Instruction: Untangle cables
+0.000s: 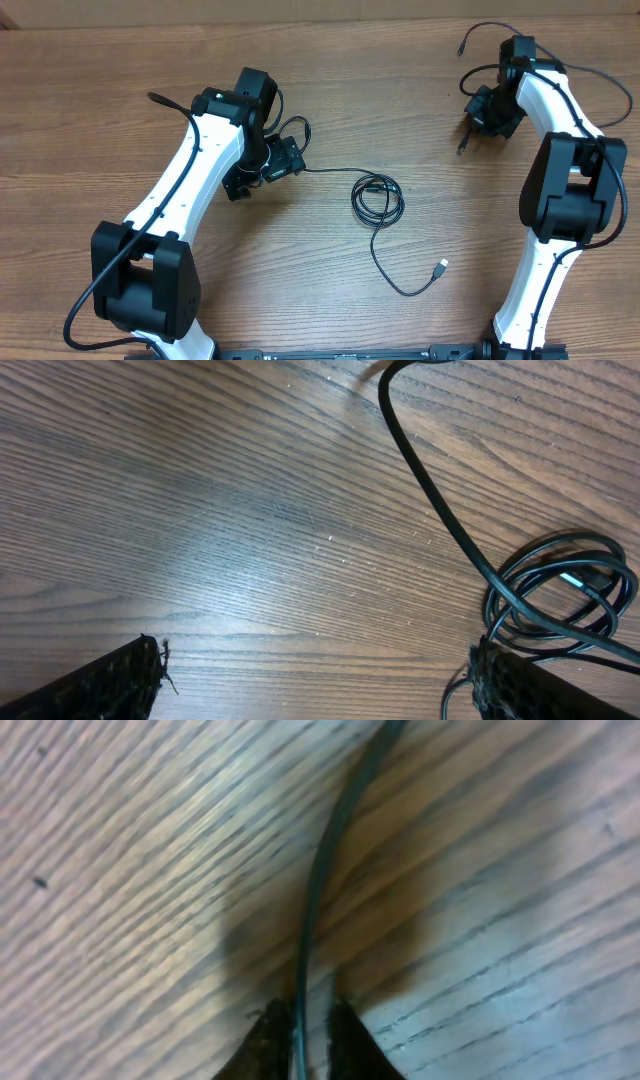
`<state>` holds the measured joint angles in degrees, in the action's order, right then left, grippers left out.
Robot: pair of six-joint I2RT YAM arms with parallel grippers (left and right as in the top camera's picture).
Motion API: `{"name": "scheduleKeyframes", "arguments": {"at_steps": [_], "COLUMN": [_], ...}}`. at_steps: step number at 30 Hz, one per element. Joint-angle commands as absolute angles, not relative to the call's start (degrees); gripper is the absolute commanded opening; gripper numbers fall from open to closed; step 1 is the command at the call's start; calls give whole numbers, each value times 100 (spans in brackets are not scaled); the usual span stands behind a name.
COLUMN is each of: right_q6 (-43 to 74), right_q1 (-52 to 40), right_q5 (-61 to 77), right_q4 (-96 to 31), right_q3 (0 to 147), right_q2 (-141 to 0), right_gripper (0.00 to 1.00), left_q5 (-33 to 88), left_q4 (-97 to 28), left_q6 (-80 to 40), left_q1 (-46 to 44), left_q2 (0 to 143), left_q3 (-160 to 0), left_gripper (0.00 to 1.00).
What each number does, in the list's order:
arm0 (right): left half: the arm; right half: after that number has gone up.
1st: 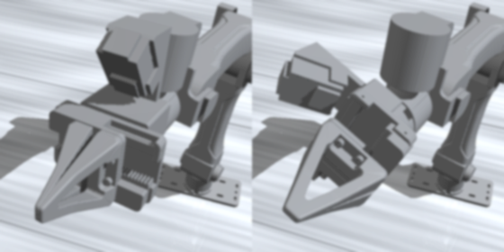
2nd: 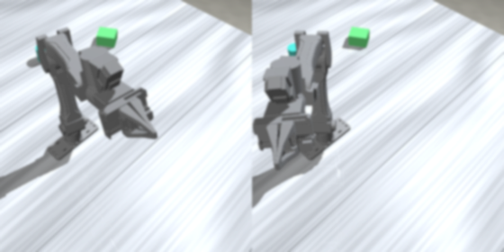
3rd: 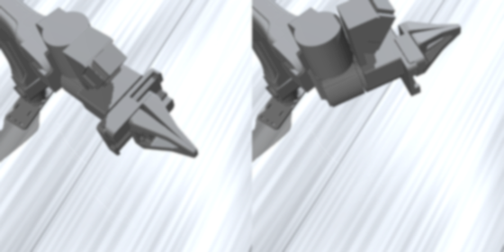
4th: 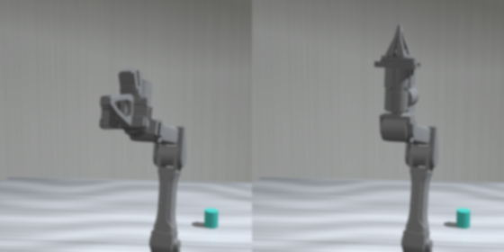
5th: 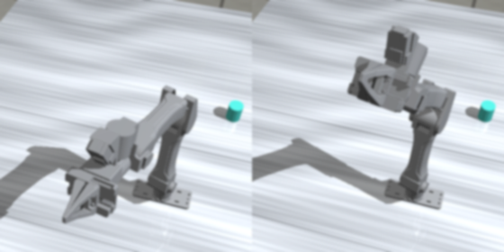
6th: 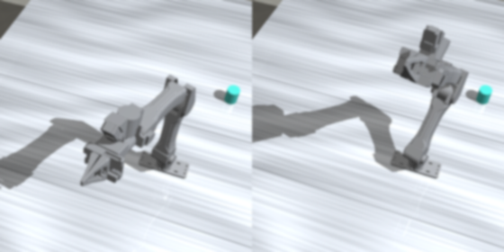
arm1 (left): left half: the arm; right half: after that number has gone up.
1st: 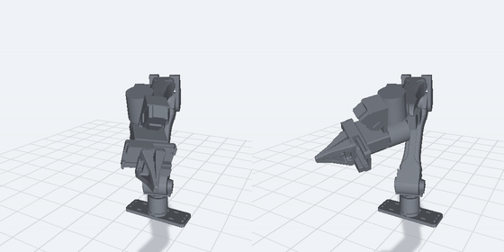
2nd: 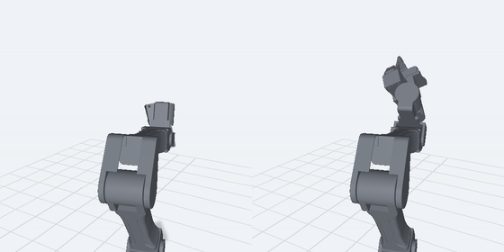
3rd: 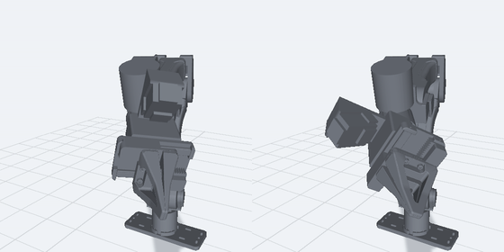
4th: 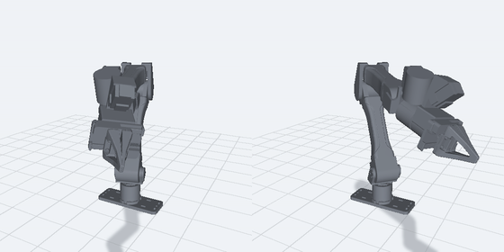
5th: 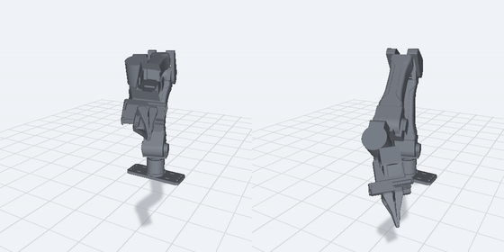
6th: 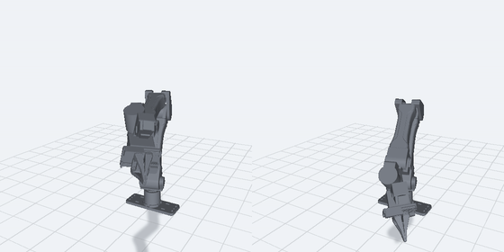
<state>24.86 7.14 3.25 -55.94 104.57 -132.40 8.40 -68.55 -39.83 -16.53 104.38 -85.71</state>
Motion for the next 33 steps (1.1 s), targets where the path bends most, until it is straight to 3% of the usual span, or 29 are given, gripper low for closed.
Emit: {"name": "scheduleKeyframes", "arguments": {"at_steps": [1, 7, 17, 18, 22, 23, 27, 33], "right_q6": [2519, 2497, 2563, 2563, 2495, 2495, 2198, 2270], "right_q1": [740, 858, 1415, 1417, 1367, 1341, 1282, 1629], "right_q5": [572, 950, 2248, 2126, 1791, 1605, 1140, 856], "right_q4": [-5529, -5752, -5961, -5946, -6152, -6254, -6429, -6580], "right_q3": [10420, 11236, 14584, 14807, 14737, 14630, 14040, 13736], "right_q2": [-13343, -13340, -13340, -13340, -13375, -13380, -13388, -13386], "right_gripper": [4, 4, 4, 7, 76, 82, 99, 100], "left_q5": [880, 880, 880, 880, 880, 878, 880, 880], "left_q4": [-6853, -6853, -6853, -6853, -6853, -6853, -6853, -6853], "left_q6": [-3854, -3854, -3854, -3854, -3854, -3854, -3854, -3854], "left_q1": [-1691, -1691, -1691, -1691, -1691, -1686, -1680, -1680], "left_q2": [10381, 10381, 10381, 10381, 10381, 10381, 10381, 10381], "left_q3": [-8560, -8560, -8560, -8560, -8560, -8560, -8560, -8560], "left_gripper": [100, 100, 100, 100, 100, 100, 99, 99]}}
